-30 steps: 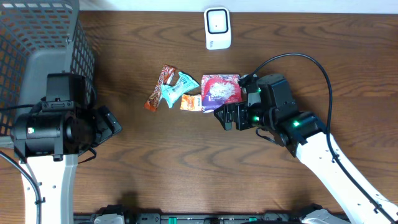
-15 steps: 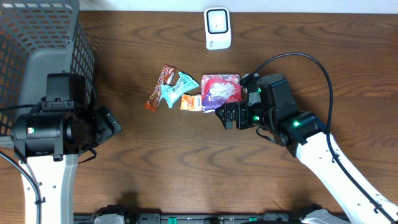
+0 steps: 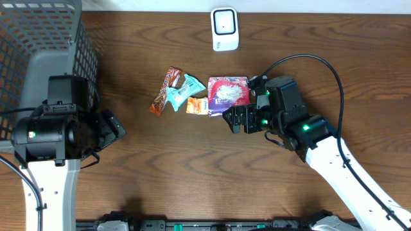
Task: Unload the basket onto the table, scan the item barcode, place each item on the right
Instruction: 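Position the right gripper over the purple tissue pack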
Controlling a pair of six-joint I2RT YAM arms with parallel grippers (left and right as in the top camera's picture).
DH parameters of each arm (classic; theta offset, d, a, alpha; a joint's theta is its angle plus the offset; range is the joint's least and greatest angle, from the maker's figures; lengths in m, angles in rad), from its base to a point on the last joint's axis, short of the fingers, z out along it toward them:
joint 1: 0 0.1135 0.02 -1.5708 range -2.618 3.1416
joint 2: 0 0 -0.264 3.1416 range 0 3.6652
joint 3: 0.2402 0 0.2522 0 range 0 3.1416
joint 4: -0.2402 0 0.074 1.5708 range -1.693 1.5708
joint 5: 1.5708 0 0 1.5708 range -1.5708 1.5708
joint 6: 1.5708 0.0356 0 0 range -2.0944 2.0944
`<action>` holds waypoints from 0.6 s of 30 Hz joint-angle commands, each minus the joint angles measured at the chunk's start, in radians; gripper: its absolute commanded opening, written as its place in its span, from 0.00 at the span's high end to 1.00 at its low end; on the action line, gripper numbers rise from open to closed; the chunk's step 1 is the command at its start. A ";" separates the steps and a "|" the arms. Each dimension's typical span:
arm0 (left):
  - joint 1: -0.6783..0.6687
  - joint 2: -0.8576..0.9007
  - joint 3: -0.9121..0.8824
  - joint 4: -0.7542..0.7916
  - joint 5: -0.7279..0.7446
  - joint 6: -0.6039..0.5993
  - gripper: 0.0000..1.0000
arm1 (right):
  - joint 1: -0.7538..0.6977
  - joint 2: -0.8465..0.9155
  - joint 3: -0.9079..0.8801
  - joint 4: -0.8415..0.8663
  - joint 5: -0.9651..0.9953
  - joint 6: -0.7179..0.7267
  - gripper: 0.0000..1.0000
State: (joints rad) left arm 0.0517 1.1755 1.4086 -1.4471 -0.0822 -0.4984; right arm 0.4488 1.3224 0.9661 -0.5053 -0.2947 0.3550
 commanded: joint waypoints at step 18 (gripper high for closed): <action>0.005 0.000 -0.007 -0.004 -0.016 -0.012 0.02 | 0.006 0.114 0.018 0.048 0.064 0.007 0.01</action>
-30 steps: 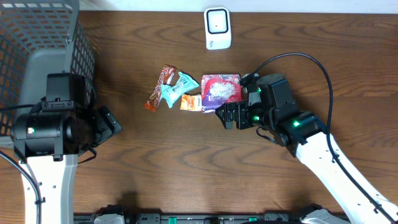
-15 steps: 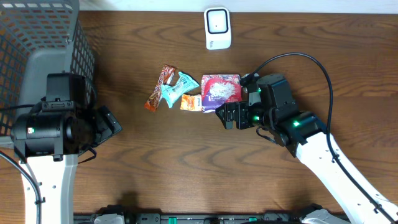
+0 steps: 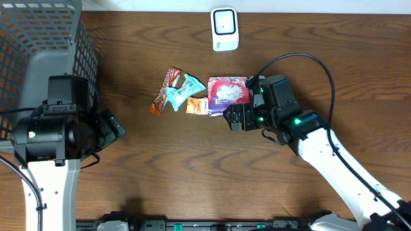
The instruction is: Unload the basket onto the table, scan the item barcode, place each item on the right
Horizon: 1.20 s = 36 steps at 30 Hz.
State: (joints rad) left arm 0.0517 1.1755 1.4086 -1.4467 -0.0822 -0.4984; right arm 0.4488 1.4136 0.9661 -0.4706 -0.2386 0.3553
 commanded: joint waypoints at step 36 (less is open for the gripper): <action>0.005 0.000 -0.007 -0.004 -0.016 -0.012 0.02 | -0.129 0.397 0.244 0.119 -0.021 0.011 0.01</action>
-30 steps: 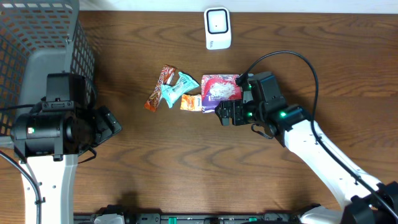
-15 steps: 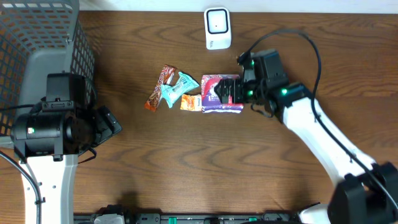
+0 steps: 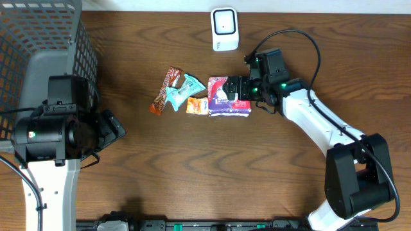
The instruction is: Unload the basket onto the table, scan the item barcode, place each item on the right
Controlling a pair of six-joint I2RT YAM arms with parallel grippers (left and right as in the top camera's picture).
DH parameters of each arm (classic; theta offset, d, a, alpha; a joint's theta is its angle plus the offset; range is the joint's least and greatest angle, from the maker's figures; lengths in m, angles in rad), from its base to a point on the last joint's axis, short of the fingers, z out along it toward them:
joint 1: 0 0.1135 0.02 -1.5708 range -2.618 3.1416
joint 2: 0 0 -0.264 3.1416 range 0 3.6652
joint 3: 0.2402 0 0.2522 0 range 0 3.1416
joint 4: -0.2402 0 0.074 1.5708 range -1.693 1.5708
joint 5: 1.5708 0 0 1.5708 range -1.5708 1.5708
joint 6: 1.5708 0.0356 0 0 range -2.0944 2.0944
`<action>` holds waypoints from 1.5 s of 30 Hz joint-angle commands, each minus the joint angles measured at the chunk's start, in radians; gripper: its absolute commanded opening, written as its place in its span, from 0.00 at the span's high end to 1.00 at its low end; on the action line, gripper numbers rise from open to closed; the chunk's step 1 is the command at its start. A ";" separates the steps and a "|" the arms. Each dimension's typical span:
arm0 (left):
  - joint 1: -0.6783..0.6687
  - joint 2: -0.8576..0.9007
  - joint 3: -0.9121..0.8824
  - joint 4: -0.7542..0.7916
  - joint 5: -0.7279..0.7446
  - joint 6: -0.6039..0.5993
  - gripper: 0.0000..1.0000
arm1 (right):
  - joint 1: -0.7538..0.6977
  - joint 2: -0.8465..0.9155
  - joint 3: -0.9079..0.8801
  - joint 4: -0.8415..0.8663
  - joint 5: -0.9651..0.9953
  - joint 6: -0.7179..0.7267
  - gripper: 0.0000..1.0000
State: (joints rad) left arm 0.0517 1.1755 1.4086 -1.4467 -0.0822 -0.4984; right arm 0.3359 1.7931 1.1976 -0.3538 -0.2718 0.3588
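A pink and purple snack packet (image 3: 219, 102) lies flat on the wooden table (image 3: 192, 167). My right gripper (image 3: 235, 89) hangs over the packet's right half, fingers spread and pointing left, covering part of it. The white barcode scanner (image 3: 225, 29) stands at the table's far edge, above the packet. My left gripper (image 3: 113, 127) rests at the left, far from the packets; its jaws do not show clearly.
Left of the pink packet lie an orange packet (image 3: 197, 106), a teal packet (image 3: 183, 91) and a brown-red bar (image 3: 164, 90). A dark mesh basket (image 3: 38, 38) fills the far left corner. The right arm's cable (image 3: 302, 38) loops above the arm.
My right gripper has moved from just below the pink packet's lower right corner up to over the packet's right half. The arm now stretches further back. The left arm is unchanged.
My right gripper first stood open on the table below and right of the pink packet. Then it sat closer, at the packet's lower right corner. Now it is over the packet's right half. The packets, scanner and left arm have stayed put.
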 commanded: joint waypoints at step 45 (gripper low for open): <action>0.005 0.000 -0.007 -0.004 -0.016 -0.012 0.02 | -0.260 0.027 0.013 -0.070 -0.150 0.159 0.99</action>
State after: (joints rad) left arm 0.0517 1.1751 1.4086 -1.4471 -0.0822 -0.4984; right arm 0.1333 1.8584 1.2106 -0.4232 -0.4076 0.4377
